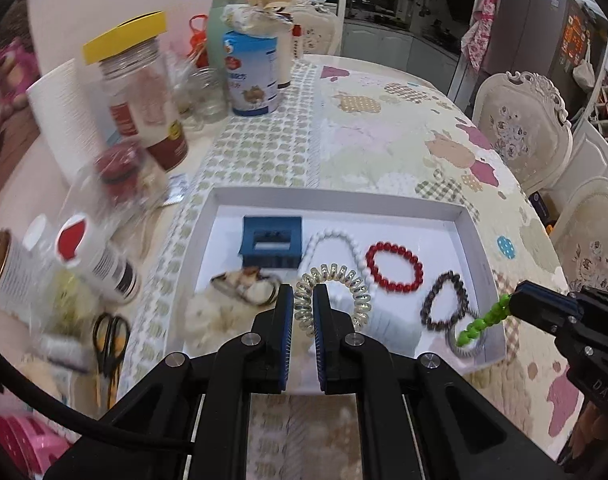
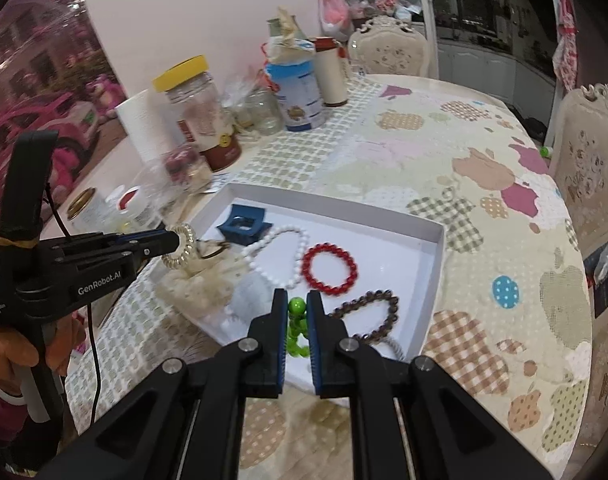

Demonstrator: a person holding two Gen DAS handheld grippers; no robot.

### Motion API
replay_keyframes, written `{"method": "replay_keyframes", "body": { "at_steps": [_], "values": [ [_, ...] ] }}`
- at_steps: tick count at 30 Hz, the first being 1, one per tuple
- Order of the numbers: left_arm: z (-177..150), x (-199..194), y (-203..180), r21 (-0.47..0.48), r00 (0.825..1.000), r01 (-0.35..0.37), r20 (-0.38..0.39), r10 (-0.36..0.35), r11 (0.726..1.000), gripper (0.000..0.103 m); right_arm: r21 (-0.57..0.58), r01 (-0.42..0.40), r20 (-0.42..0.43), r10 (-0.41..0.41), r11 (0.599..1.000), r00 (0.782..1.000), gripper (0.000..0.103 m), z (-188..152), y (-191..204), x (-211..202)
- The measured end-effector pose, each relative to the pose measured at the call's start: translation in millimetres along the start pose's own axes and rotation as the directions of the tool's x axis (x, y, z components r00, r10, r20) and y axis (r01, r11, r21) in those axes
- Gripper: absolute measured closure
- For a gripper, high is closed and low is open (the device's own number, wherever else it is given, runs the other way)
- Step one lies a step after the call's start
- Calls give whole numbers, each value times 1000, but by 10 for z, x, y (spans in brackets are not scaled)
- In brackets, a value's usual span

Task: Organize jewelry
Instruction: 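Carry the gold coil tie and green bracelet into the white tray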

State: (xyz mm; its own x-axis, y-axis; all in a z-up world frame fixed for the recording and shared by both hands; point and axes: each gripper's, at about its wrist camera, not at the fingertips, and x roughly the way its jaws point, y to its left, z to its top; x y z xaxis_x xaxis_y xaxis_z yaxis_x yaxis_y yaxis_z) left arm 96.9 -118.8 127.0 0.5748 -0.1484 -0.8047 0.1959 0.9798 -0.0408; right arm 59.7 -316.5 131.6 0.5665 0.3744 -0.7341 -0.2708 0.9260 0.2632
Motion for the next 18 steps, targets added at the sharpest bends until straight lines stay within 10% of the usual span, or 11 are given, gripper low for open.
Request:
{"method": "replay_keyframes", "body": {
  "at_steps": [18],
  "values": [
    [320,708,-208,57,998,-36,-43,39,998,98,58,-1,-71,5,998,997,94,320,-362,706]
  ]
}}
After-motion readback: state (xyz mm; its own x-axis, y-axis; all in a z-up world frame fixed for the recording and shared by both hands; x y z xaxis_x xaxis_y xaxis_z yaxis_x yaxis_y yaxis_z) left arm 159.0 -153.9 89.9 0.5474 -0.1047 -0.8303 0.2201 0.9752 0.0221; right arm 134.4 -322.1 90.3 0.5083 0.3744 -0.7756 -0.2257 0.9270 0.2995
